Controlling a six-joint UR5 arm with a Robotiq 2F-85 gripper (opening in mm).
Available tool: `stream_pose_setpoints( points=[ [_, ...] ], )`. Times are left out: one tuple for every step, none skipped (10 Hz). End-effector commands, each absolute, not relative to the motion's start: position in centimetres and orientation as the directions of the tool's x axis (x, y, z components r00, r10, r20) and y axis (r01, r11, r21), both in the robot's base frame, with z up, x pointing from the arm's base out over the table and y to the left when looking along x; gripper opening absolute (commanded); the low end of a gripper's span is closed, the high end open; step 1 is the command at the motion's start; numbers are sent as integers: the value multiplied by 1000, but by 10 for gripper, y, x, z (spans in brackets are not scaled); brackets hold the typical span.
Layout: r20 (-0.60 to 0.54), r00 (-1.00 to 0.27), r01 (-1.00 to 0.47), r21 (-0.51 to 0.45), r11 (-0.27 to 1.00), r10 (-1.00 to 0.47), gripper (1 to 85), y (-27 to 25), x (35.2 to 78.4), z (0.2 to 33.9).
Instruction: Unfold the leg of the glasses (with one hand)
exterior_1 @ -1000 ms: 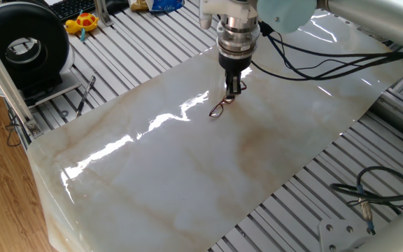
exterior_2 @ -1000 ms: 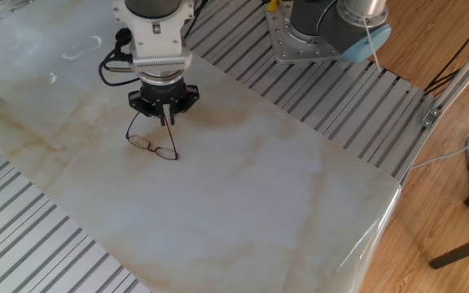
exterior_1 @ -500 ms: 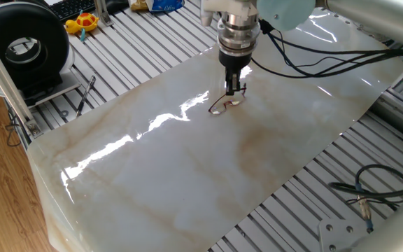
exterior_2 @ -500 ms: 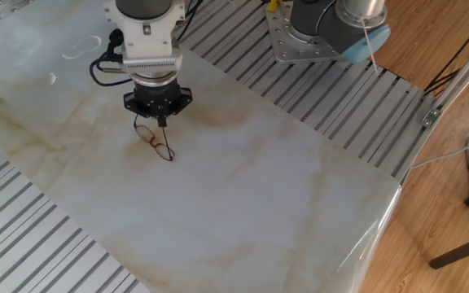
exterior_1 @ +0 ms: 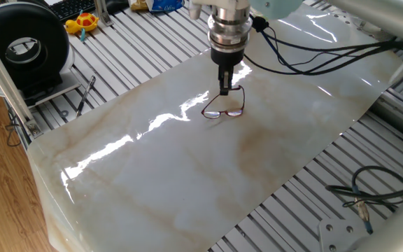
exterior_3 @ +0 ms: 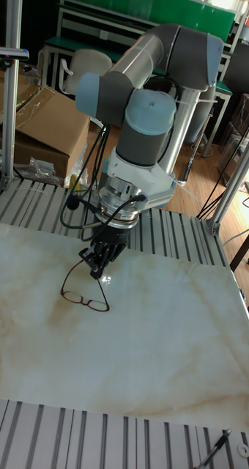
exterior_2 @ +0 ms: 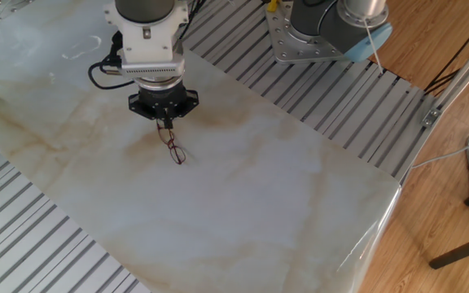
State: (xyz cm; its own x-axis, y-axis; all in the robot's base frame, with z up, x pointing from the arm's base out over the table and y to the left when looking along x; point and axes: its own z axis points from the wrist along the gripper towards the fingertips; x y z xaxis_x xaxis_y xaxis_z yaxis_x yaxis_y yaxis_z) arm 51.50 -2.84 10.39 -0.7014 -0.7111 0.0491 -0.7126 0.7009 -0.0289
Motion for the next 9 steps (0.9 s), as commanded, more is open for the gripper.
stream_pose_setpoints(
  points=[
    [63, -703, -710, -21, 703, -708, 13, -20, 511, 120],
    [80, -699, -715, -28, 699, -711, 13, -24, 509, 125],
    [93, -697, -715, -33, 698, -711, 13, -25, 506, 129],
    [103, -697, -715, -36, 698, -709, 13, -26, 503, 134],
    [109, -697, -715, -36, 698, -709, 13, -26, 500, 139],
    [113, -696, -716, -33, 697, -709, 13, -24, 497, 144],
    [114, -698, -714, -32, 700, -707, 13, -21, 496, 147],
    [119, -699, -713, -37, 700, -705, 13, -20, 496, 148],
    [119, -696, -716, -43, 697, -708, 13, -21, 497, 147]
  ],
)
